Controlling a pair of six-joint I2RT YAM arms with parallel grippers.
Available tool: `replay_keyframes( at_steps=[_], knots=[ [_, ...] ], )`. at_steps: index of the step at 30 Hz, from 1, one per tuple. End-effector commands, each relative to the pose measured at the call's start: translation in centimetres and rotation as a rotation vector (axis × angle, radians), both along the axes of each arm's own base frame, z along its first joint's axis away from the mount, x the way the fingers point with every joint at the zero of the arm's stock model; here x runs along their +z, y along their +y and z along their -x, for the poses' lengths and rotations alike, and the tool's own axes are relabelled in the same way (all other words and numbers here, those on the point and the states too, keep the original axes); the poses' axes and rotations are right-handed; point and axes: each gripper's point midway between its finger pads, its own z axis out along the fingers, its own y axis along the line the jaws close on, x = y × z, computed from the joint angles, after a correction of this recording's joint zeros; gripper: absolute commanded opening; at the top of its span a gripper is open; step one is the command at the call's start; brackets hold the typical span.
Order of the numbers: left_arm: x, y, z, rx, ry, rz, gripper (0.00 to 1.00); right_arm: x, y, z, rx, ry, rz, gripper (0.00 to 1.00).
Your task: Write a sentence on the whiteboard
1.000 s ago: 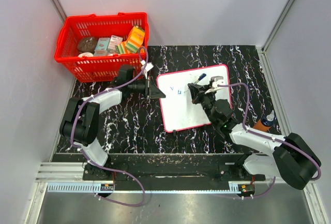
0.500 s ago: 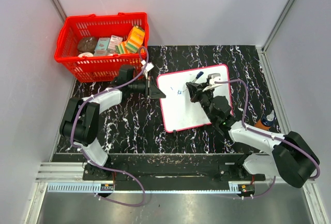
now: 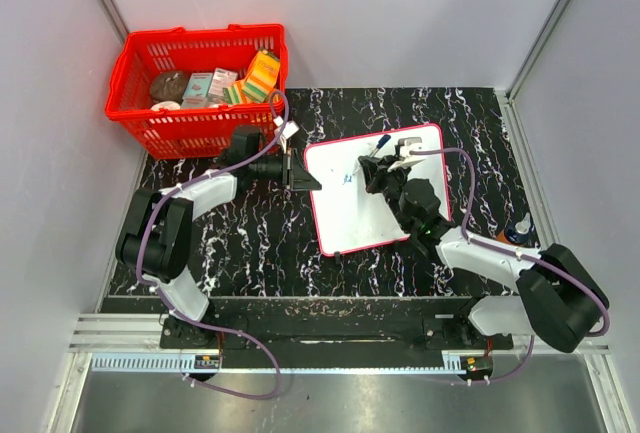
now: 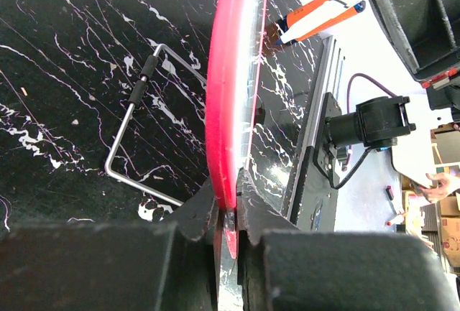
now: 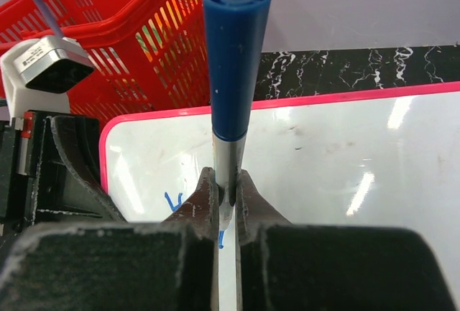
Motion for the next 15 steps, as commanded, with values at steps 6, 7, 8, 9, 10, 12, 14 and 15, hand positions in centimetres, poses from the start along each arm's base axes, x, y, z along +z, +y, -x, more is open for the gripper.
replay_keyframes(
  at_steps=[6,7,8,9,10,12,14,15],
  knots=[
    [-3.42,-0.21,0.23,-0.009,-0.07,-0.118,0.0,1.77,-1.01,-1.52,-0.09,-0.05,-0.038,0.0],
    [-3.33,-0.22,0.21,-0.009,-0.071,-0.118,0.0,1.78,-1.22,-1.56,-0.103,-0.053,-0.045,0.0],
    [-3.32,-0.22,0.23,-0.01,-0.072,-0.117,0.0,1.83,-1.31,-1.62,-0.108,-0.054,-0.049,0.0],
    [-3.33,-0.22,0.21,-0.009,-0.071,-0.118,0.0,1.96,-1.34,-1.62,-0.109,-0.058,-0.052,0.0],
    [-3.32,-0.22,0.19,-0.009,-0.074,-0.118,0.0,1.94,-1.33,-1.6,-0.108,-0.061,-0.053,0.0],
    [-3.39,-0.2,0.24,-0.009,-0.071,-0.119,0.0,2.09,-1.31,-1.56,-0.108,-0.066,-0.059,0.0],
    [-3.34,-0.22,0.21,-0.009,-0.073,-0.118,0.0,2.1,-1.39,-1.64,-0.111,-0.067,-0.054,0.0],
    [-3.39,-0.2,0.24,-0.009,-0.071,-0.119,0.0,2.04,-1.31,-1.71,-0.11,-0.065,-0.049,0.0]
  ],
)
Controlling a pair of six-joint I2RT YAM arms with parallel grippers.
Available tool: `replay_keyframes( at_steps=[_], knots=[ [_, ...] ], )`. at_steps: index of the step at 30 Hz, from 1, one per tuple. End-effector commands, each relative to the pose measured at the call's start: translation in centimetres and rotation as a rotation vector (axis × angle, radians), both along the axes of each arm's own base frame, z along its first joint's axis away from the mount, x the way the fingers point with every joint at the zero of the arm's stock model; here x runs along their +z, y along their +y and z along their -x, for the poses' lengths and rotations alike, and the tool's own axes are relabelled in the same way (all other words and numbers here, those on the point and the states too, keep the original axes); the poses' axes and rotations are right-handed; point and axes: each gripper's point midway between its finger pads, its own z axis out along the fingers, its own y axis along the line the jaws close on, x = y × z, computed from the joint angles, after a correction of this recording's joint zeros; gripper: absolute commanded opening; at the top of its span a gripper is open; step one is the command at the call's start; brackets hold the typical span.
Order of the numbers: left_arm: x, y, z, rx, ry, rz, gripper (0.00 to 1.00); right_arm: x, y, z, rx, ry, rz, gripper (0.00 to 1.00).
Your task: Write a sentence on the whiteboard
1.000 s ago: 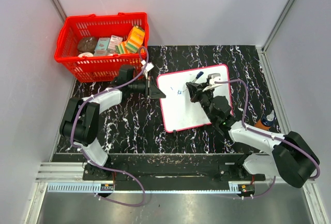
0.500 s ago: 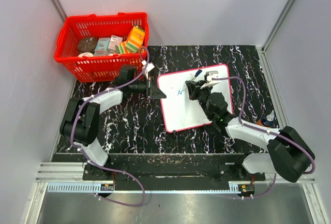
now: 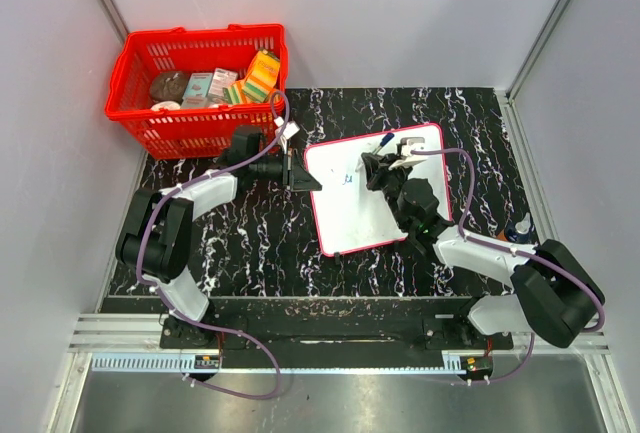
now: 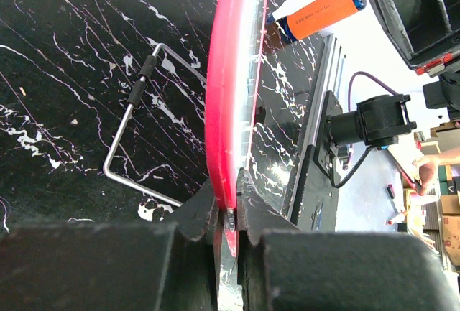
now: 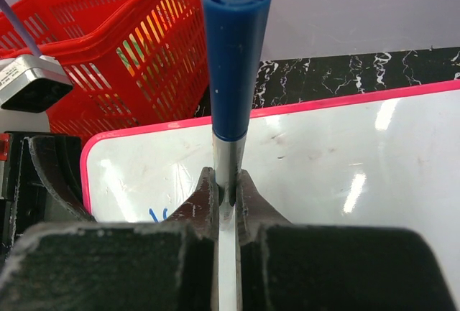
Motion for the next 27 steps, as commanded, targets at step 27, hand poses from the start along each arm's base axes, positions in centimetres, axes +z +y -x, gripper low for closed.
replay_keyframes(
  at_steps=[27],
  knots=[
    [-3.3,-0.1,0.2,-0.004,-0.066,-0.118,0.0,1.5,0.0,0.7,0.032,-0.051,-0.065,0.0]
  ],
)
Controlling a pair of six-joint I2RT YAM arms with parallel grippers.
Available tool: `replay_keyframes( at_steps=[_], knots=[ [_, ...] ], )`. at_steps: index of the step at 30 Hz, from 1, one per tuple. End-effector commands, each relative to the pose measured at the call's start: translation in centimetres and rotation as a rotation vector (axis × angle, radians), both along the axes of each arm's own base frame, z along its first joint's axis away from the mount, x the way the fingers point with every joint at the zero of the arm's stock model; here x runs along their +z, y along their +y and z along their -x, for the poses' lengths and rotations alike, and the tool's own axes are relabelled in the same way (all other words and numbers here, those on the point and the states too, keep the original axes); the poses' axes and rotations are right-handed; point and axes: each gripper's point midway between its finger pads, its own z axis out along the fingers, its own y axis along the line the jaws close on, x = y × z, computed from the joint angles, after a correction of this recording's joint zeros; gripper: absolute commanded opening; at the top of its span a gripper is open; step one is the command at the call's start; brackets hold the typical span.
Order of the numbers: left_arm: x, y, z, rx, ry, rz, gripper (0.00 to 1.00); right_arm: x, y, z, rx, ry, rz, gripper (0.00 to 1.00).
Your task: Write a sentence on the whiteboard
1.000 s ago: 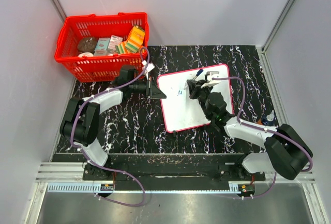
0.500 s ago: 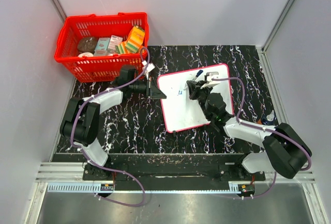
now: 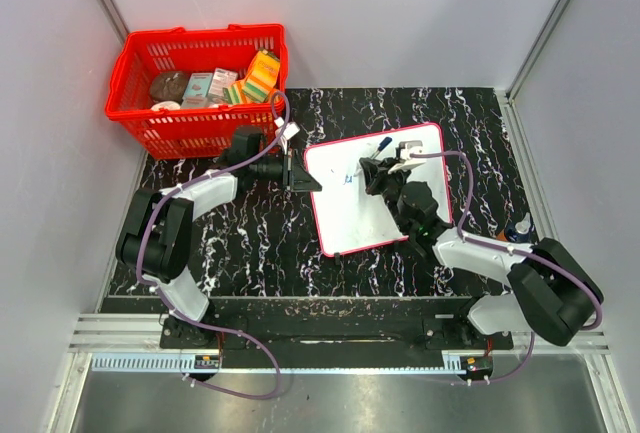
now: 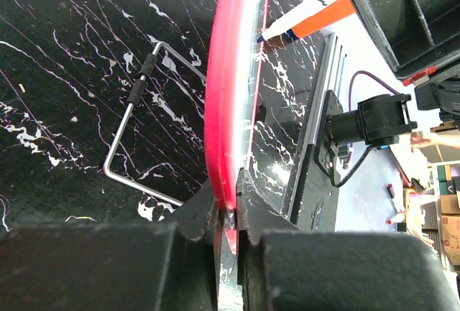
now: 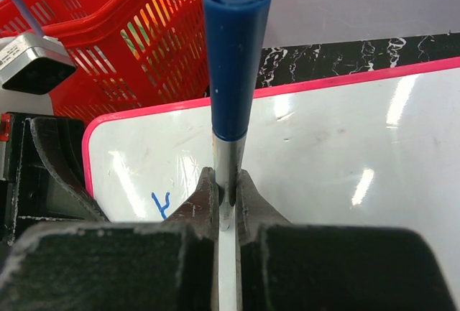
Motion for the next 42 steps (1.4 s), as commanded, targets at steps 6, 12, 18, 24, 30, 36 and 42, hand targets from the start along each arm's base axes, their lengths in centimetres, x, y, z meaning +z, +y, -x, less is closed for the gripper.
replay_keyframes(
  at_steps=[6,12,18,24,30,36,42],
  knots=[
    [-3.2,-0.1,0.1,-0.005,-0.074,-0.115,0.0,5.7,-1.9,1.1,-0.035,-0.135,-0.08,0.0],
    [-3.3,-0.1,0.2,-0.007,-0.072,-0.114,0.0,4.4,-1.9,0.6,-0.047,-0.104,-0.03,0.0],
    [-3.2,-0.1,0.2,-0.007,-0.073,-0.114,0.0,3.5,-1.5,0.0,-0.056,-0.084,-0.016,0.0],
    [-3.3,-0.1,0.2,-0.008,-0.072,-0.116,0.0,3.5,-1.3,-0.7,-0.062,-0.085,-0.002,0.0],
    [-3.4,-0.2,0.4,-0.011,-0.07,-0.117,0.0,3.2,-1.3,-1.0,-0.072,-0.079,-0.002,0.0],
    [-3.4,-0.2,0.5,-0.013,-0.07,-0.12,0.0,2.2,-1.8,-1.3,-0.092,-0.058,0.009,0.0],
    [-3.4,-0.2,0.5,-0.013,-0.071,-0.123,0.0,0.8,-1.8,-1.4,-0.089,-0.032,0.014,0.0]
  ],
)
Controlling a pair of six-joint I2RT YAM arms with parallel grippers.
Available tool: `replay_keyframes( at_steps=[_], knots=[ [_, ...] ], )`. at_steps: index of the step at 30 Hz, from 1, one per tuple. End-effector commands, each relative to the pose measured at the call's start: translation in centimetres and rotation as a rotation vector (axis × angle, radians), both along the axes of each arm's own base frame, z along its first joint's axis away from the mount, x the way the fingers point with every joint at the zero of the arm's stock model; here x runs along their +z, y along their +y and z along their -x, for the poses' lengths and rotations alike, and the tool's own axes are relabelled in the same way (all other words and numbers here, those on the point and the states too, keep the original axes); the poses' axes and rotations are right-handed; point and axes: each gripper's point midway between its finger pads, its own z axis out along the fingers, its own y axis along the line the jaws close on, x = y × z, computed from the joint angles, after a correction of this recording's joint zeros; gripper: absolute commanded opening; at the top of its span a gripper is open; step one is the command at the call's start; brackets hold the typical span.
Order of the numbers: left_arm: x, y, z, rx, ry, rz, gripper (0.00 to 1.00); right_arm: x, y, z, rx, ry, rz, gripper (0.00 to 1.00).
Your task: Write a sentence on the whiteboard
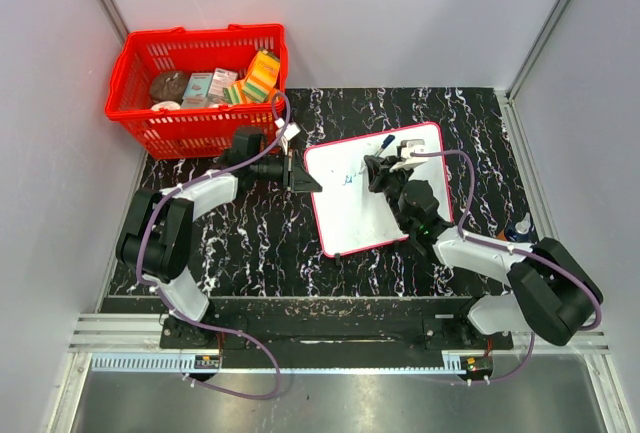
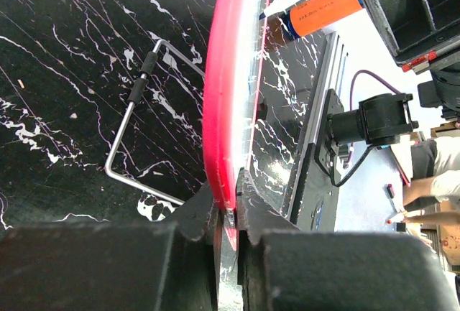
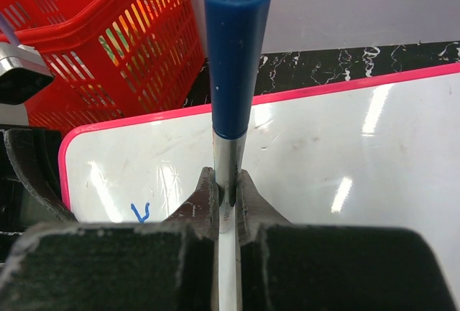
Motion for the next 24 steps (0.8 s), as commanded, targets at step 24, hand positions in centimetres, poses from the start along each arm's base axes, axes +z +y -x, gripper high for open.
replay_keyframes(
  at_steps=[24],
  knots=[
    [-3.4,-0.3,0.4,-0.018,-0.079,-0.123,0.0,-1.1,-1.8,0.5,-0.052,0.03,-0.012,0.0]
  ],
)
